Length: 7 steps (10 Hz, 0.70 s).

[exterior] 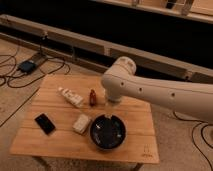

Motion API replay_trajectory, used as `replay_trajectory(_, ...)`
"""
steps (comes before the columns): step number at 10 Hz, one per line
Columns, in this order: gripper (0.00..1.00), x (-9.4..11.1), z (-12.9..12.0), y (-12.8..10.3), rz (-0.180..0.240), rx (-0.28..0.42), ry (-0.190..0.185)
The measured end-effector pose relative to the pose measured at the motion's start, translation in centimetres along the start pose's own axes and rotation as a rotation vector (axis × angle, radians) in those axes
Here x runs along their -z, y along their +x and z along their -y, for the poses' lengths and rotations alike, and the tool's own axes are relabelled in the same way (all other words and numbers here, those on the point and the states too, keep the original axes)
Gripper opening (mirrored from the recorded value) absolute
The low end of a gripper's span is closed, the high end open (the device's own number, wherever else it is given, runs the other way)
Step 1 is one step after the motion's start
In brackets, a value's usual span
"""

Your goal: Place the pepper in the ceramic cup

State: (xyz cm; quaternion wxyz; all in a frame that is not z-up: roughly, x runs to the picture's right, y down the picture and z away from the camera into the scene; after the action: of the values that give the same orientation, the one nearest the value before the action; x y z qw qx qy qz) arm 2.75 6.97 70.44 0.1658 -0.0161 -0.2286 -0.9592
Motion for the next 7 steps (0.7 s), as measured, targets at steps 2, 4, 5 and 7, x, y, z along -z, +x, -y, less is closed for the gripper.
replay_trajectory(2,0.80,-0.8,-1.1,3.1,-0.003,0.041,-0.007)
replay_trajectory(4,0.80,-2.1,-1.7,6.8,-0.010,0.087,-0.009)
replay_trajectory(5,0.80,-3.0,-1.9,8.8,-0.011,0.111,-0.007)
replay_trajectory(7,0.80,-5.5,-2.4,11.9,0.005,0.146,0.006)
